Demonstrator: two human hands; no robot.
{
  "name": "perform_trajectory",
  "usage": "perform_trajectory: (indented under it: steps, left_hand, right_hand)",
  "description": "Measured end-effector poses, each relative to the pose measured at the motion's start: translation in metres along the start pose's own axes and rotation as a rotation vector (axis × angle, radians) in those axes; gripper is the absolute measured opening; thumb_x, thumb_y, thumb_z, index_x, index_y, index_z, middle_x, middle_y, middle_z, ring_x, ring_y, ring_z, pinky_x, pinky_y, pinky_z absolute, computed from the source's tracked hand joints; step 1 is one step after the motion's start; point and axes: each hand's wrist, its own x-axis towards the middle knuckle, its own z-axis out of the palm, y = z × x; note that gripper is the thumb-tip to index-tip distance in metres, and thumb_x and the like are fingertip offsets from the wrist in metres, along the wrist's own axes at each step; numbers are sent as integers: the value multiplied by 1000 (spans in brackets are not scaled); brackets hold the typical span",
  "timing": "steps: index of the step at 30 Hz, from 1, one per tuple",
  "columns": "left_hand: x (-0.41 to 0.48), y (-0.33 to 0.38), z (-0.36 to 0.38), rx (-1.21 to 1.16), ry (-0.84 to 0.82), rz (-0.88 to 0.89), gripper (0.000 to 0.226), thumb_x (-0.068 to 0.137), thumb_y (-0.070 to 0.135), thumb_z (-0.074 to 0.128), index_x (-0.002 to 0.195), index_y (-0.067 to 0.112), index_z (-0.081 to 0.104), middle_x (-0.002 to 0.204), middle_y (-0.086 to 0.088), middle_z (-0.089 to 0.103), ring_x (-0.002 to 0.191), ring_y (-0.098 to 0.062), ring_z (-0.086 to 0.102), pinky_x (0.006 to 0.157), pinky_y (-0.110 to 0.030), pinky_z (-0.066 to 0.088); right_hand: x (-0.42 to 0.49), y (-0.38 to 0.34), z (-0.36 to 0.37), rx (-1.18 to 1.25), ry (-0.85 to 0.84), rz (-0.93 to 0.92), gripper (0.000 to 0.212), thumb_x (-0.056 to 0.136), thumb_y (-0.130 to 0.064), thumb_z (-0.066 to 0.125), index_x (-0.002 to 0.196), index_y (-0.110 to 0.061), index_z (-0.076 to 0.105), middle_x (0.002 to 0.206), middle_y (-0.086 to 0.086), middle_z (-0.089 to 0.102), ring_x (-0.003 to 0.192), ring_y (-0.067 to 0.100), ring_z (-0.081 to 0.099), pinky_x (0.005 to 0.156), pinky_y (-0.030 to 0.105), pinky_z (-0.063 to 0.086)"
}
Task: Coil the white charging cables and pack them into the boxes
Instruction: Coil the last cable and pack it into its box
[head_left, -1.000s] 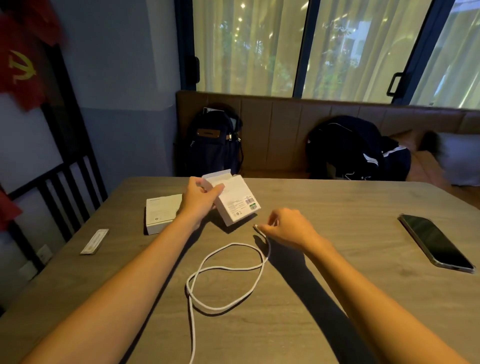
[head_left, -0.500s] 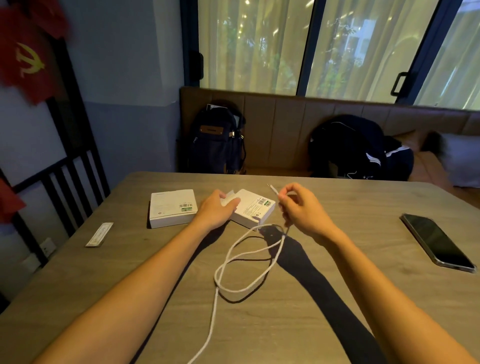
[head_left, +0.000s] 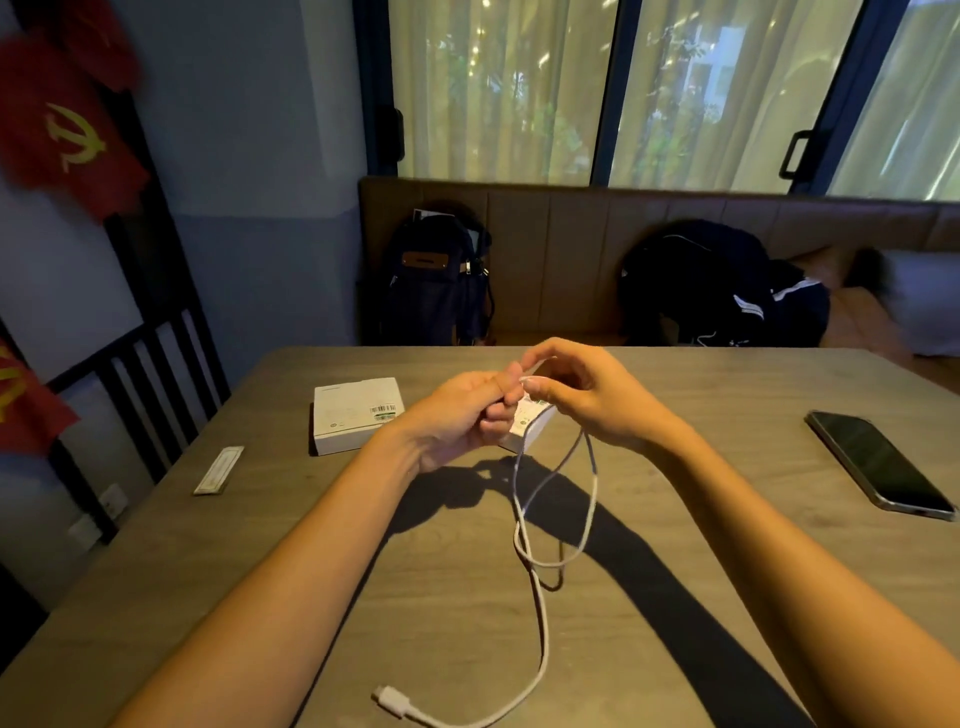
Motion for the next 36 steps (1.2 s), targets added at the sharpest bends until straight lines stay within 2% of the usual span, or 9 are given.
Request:
perform_trajectory:
  steps: [5, 9, 13, 17, 19, 23, 28, 33, 36]
  left_hand:
    - [-5, 0, 9, -514, -126, 175, 30, 102, 31, 48, 79, 12, 55, 87, -9, 67, 83, -18, 68, 82, -30, 59]
    - [7, 18, 24, -661, -57, 401, 39, 110, 29, 38, 81, 12, 57, 134, -15, 67, 134, -25, 57, 117, -41, 40]
    - [20, 28, 13, -261, 227, 612, 36, 111, 27, 37, 85, 12, 57, 140, 1, 64, 141, -10, 47, 118, -27, 30]
    - [22, 18, -25, 591, 516, 632, 28, 108, 23, 45, 84, 18, 59, 146, 4, 58, 147, -4, 34, 111, -14, 28]
    - [22, 6, -43, 872, 462, 520, 23, 107, 23, 47, 88, 21, 59, 138, 1, 62, 141, -6, 42, 108, -23, 38]
    - [19, -5, -48, 1075, 333, 187, 33, 108, 32, 44, 89, 20, 68, 82, 4, 61, 79, -13, 56, 68, -29, 42]
    - [7, 15, -37, 640, 75, 72, 50, 109, 40, 40, 70, 17, 61, 59, 3, 45, 57, -11, 37, 59, -26, 33]
    - [4, 24, -34, 336, -49, 126, 43, 107, 37, 44, 69, 20, 54, 56, 4, 30, 54, -13, 23, 58, -30, 24]
    - [6, 19, -44, 223, 3, 126, 45, 107, 37, 43, 66, 22, 52, 56, 5, 30, 54, -13, 24, 58, -30, 25]
  right_hand:
    - [0, 19, 14, -160, 103, 96, 16, 102, -23, 54, 95, -18, 67, 82, -4, 68, 78, 12, 65, 76, 36, 59]
    - [4, 18, 32, -131, -70, 202, 17, 98, -11, 52, 96, -18, 67, 87, 0, 71, 82, 12, 68, 79, 27, 56]
    - [3, 5, 36, -106, -213, 218, 12, 92, -14, 59, 93, -26, 63, 86, 0, 71, 79, 9, 71, 73, 22, 59]
    - [0, -6, 23, -278, -288, 213, 9, 90, -17, 60, 89, -14, 68, 94, 8, 71, 87, 21, 68, 80, 34, 60]
    - [0, -10, 13, -384, -291, 197, 13, 91, -21, 61, 97, -14, 71, 103, 6, 73, 90, 20, 67, 77, 30, 61]
    - [7, -7, -9, -580, -143, 138, 19, 95, -24, 61, 110, -20, 72, 100, -5, 69, 87, 9, 62, 73, 20, 52]
    - [11, 14, -25, -631, -31, 114, 25, 99, -36, 57, 111, -20, 73, 105, -3, 72, 92, 12, 62, 77, 28, 53]
    - [2, 19, -17, -633, -132, 85, 27, 102, -30, 53, 120, -21, 71, 141, -2, 55, 131, 19, 46, 106, 37, 46]
    - [-4, 15, -19, -451, -36, 98, 19, 98, -22, 60, 111, -23, 74, 112, -5, 58, 106, 15, 56, 91, 39, 55]
